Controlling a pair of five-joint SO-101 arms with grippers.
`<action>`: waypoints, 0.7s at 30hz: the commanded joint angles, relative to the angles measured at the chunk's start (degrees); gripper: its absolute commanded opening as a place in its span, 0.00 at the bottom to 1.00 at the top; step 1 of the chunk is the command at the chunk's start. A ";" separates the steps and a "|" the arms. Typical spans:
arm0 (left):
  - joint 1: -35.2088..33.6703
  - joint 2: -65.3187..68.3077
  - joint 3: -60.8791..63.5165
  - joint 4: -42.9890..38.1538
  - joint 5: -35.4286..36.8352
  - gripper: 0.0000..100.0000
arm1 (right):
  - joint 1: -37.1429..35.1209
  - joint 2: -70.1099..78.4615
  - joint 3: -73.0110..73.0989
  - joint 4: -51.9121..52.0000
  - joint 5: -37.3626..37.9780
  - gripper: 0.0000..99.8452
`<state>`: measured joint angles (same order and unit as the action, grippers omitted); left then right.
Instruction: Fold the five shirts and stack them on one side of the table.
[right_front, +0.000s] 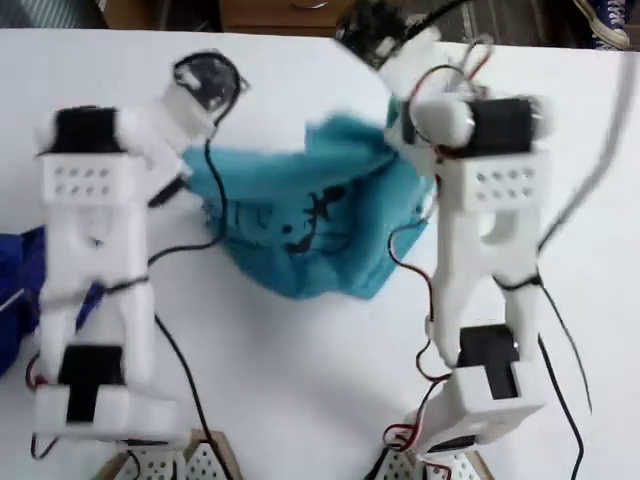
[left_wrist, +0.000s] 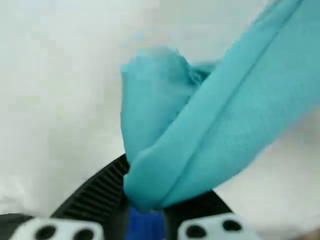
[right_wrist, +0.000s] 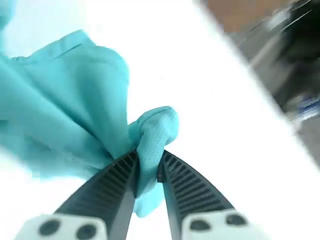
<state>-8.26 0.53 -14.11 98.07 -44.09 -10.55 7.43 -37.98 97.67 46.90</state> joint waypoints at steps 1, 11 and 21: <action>-0.62 7.47 3.82 -0.70 -0.18 0.02 | -1.89 -0.04 16.18 0.04 0.18 0.02; -0.62 27.60 4.88 -1.14 -0.26 0.02 | -7.16 -5.32 27.43 0.04 0.18 0.13; -0.70 32.53 4.88 -3.69 -0.26 0.02 | -6.64 -11.03 22.07 -12.18 -5.89 0.12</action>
<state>-8.53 33.32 -9.10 94.90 -44.09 -17.32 -3.82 -16.26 91.69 44.53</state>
